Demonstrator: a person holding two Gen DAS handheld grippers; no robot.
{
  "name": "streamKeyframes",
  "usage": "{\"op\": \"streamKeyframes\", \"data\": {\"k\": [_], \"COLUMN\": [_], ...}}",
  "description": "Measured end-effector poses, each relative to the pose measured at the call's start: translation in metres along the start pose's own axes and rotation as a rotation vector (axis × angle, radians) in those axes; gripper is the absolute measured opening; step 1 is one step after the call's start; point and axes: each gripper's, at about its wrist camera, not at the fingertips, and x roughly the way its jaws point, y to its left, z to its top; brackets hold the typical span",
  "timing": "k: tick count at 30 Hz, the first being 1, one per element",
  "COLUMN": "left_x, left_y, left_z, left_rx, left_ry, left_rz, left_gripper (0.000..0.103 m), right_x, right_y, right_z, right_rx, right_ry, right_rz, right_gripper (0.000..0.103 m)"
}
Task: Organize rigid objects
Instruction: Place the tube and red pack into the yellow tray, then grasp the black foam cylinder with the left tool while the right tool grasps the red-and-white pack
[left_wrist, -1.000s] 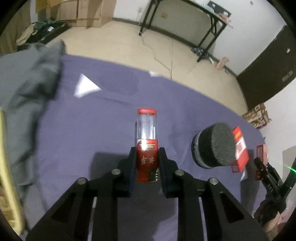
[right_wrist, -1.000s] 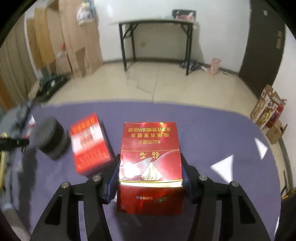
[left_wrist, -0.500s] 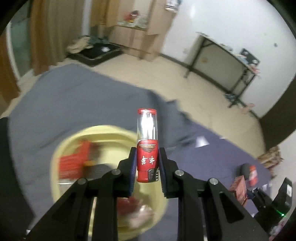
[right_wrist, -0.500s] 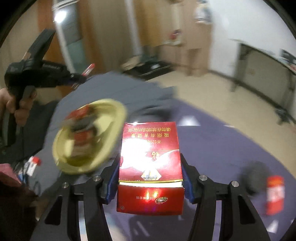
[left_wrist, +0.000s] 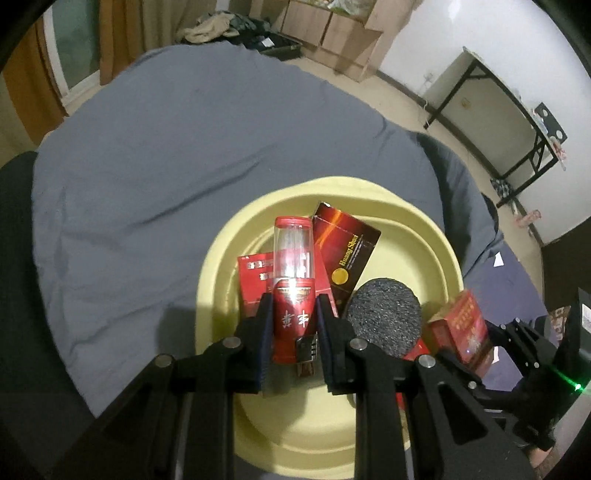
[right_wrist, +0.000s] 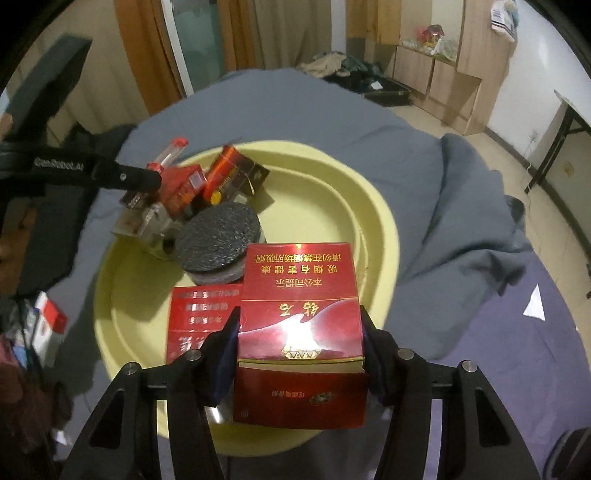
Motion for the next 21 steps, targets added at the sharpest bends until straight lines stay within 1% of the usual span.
{"op": "streamKeyframes", "data": {"k": [3, 6, 9, 11, 12, 13, 14, 15, 16, 17, 19, 21], "left_x": [0.006, 0.002, -0.002, -0.004, -0.005, -0.008, -0.013, -0.018, -0.027, -0.033, -0.039, -0.041], "left_y": [-0.001, 0.002, 0.004, 0.005, 0.005, 0.005, 0.004, 0.001, -0.005, -0.012, -0.032, -0.068], "left_z": [0.003, 0.004, 0.005, 0.005, 0.006, 0.006, 0.006, 0.007, 0.007, 0.008, 0.01, 0.009], "left_rx": [0.001, -0.004, 0.002, 0.002, -0.004, -0.011, -0.019, -0.023, -0.018, -0.006, 0.034, 0.108], "left_ry": [0.003, 0.004, 0.007, 0.009, 0.007, 0.0, -0.016, -0.039, -0.07, -0.085, -0.084, -0.056], "left_rz": [-0.012, 0.001, -0.005, 0.003, 0.003, 0.001, -0.002, -0.004, -0.011, -0.022, -0.059, -0.099], "left_gripper": [0.024, 0.024, 0.026, 0.044, 0.068, 0.089, 0.099, 0.101, 0.103, 0.103, 0.103, 0.103], "right_x": [0.009, 0.009, 0.008, 0.006, -0.002, -0.011, -0.017, -0.027, -0.041, -0.052, -0.083, -0.107], "right_y": [0.025, 0.03, 0.028, 0.025, 0.022, 0.021, 0.02, 0.015, 0.009, 0.003, -0.019, -0.044], "right_z": [0.004, 0.005, 0.008, 0.009, 0.007, 0.004, 0.002, -0.002, -0.009, -0.017, -0.045, -0.074], "right_rx": [0.012, 0.016, 0.019, 0.046, 0.06, 0.073, 0.083, 0.101, 0.13, 0.15, 0.196, 0.23], "right_ry": [-0.007, -0.009, -0.001, -0.009, -0.022, -0.056, -0.084, -0.114, -0.148, -0.168, -0.228, -0.25], "right_rz": [0.0, 0.002, -0.002, 0.025, 0.042, 0.06, 0.07, 0.079, 0.086, 0.081, 0.039, -0.026], "right_gripper": [0.056, 0.056, 0.058, 0.068, 0.083, 0.094, 0.096, 0.096, 0.1, 0.103, 0.103, 0.103]}}
